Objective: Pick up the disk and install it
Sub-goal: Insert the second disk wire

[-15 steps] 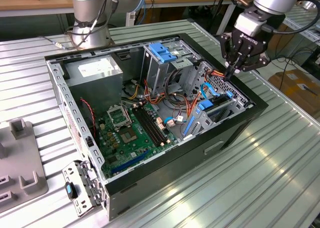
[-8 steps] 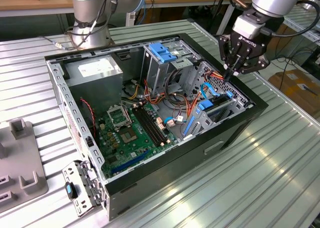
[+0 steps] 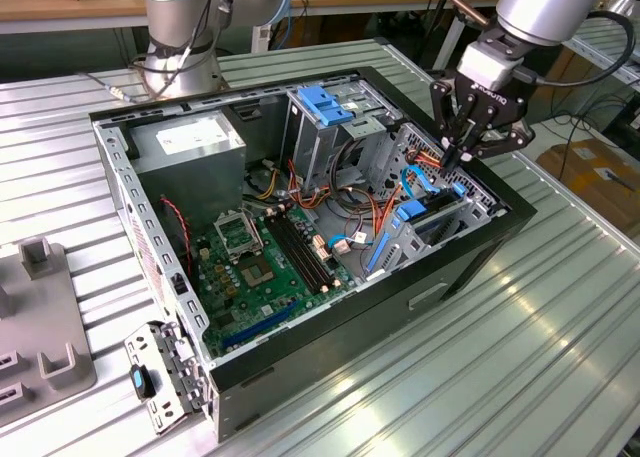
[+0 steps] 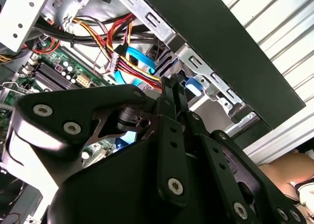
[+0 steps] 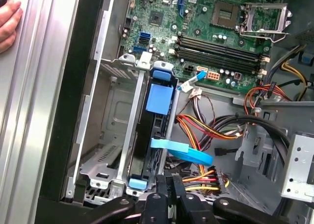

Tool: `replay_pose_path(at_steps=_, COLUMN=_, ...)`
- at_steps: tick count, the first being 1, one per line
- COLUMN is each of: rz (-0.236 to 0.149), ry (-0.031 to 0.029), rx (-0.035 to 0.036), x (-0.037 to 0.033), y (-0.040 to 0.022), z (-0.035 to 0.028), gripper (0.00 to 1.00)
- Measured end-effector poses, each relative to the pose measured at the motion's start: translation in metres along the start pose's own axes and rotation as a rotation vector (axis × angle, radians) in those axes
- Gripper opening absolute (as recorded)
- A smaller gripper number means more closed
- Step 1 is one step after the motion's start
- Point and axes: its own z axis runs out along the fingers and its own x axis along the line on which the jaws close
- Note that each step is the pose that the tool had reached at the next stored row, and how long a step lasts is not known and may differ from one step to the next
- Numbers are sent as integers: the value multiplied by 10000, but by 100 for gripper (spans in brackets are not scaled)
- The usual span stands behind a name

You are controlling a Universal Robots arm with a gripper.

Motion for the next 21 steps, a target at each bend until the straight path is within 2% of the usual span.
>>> replay_pose_path(at_steps=2, rz=117, ry=0, rx=0, x=17, y=5, z=30, gripper=16)
replay_pose_path(at_steps=4, rz=517, ry=7, rx=-4, x=19, y=6, z=53, gripper=16)
replay_pose_path(at_steps=8, rz=1028, ry=14, rx=-9, x=20, y=6, z=69, gripper=16)
replay_pose_path(at_steps=14, rz=1043, ry=13, rx=-9, x=21, y=25, z=70, gripper=16)
replay_pose_path(at_steps=17, rz=1043, ry=12, rx=-9, x=42, y=36, z=73, gripper=16)
replay_pose_path(at_steps=21, rz=1044, ry=10, rx=-9, x=80, y=85, z=81, gripper=16)
